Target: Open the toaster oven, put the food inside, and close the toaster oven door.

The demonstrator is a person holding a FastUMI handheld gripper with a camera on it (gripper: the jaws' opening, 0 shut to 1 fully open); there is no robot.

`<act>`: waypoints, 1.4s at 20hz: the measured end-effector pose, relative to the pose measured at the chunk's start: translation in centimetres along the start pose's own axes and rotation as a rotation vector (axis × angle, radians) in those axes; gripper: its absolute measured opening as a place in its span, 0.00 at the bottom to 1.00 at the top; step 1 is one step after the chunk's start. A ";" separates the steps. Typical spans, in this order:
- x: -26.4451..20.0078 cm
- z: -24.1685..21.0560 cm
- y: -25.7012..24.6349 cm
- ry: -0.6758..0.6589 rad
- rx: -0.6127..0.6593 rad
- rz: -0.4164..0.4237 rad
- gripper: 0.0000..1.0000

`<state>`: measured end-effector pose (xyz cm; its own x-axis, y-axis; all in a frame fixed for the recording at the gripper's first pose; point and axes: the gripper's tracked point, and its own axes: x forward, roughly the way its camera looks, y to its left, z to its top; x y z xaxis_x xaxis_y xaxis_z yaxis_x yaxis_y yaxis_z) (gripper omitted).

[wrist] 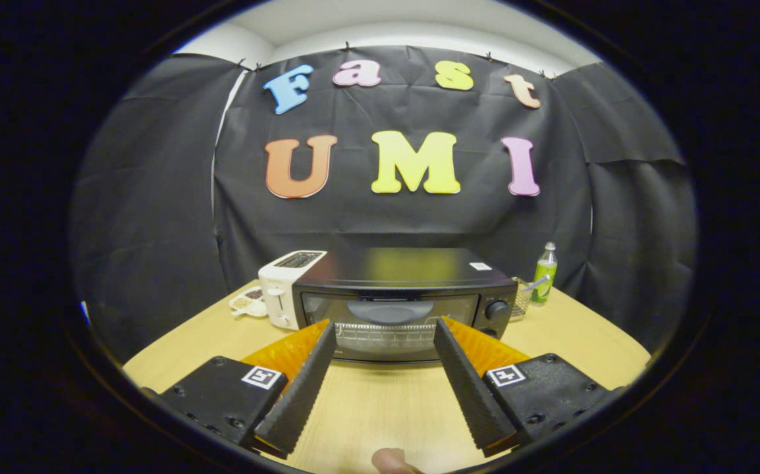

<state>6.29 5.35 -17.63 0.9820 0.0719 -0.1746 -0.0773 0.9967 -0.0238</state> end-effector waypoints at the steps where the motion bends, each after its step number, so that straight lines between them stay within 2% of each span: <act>1: -1.0 1.1 -0.1 -0.018 0.005 0.001 0.98; 7: -6.5 6.1 -1.6 -0.080 0.056 -0.017 1.00; 14: -11.4 10.0 -2.0 -0.151 0.030 -0.002 1.00; 19: -14.0 10.7 -1.9 -0.162 0.038 0.044 1.00; 28: -15.8 11.4 -4.8 -0.171 0.097 -0.001 1.00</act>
<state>-6.88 -0.10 -3.57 0.9977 0.0677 -0.0044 -0.0672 0.9951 0.0726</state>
